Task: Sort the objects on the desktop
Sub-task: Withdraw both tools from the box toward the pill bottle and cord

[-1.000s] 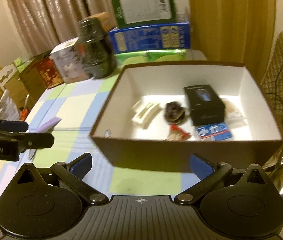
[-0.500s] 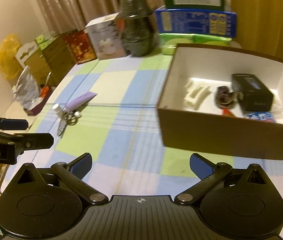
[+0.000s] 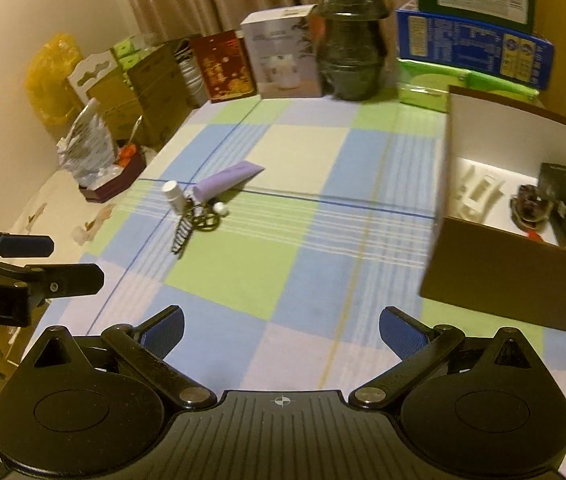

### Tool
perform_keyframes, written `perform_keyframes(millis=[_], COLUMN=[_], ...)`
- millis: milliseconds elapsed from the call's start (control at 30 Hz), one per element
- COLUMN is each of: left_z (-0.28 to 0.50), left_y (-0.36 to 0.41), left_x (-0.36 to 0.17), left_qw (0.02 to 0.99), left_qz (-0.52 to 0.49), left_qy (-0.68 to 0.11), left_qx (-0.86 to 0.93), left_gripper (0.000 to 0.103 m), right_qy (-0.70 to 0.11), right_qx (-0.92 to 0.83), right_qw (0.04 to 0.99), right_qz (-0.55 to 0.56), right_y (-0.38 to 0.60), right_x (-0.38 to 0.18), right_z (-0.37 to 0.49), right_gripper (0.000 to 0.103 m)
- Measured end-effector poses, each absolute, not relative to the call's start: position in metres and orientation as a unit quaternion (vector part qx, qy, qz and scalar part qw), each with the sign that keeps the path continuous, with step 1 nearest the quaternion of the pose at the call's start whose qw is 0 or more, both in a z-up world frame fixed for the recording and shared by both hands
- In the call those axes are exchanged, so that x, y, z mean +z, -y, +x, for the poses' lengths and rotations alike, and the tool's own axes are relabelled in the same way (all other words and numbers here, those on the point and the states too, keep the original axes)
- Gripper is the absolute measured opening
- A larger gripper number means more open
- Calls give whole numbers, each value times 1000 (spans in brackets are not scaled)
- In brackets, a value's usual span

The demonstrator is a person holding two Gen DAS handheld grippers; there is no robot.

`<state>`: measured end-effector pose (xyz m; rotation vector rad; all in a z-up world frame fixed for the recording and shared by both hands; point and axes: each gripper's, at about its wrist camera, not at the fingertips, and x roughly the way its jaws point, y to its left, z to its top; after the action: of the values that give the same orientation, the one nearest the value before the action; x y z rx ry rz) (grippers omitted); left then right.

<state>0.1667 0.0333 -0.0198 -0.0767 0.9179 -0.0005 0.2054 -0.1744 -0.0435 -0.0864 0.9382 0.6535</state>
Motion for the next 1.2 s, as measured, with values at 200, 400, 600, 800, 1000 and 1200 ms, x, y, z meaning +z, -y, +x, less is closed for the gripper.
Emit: perform_keyframes(millis=[200,400,600,800,1000,1200], left_z=[163,164,177,197,223,249], left_y=[-56,-71,-79,-85,-91,-95], left_x=[-22,-27,-37,-53,-76,-95], left_qw=[896,895,892,889,884,881], left_qz=[-45,-50,-54,-56,-58,-61], left_qy=[-442,-443,-448,-453,-462,-467], left_qx=[17,25,30,35,39,43], left_gripper=[95,94,94,92,87,80], right_qy=[-443,-444,-444,-452,-453,-451], right_qx=[319,318,320,316,307,302], right_qw=[837,836,835,833,835,839], right_qz=[-47,-52,-56,-52,-55,-49], right_y=[153,139,127,117,105,99], right_x=[-46,-53,-61,-76,-95,-104], right_z=[205,211,223,243,268,292], right_gripper=[101,101,101,101,101,100])
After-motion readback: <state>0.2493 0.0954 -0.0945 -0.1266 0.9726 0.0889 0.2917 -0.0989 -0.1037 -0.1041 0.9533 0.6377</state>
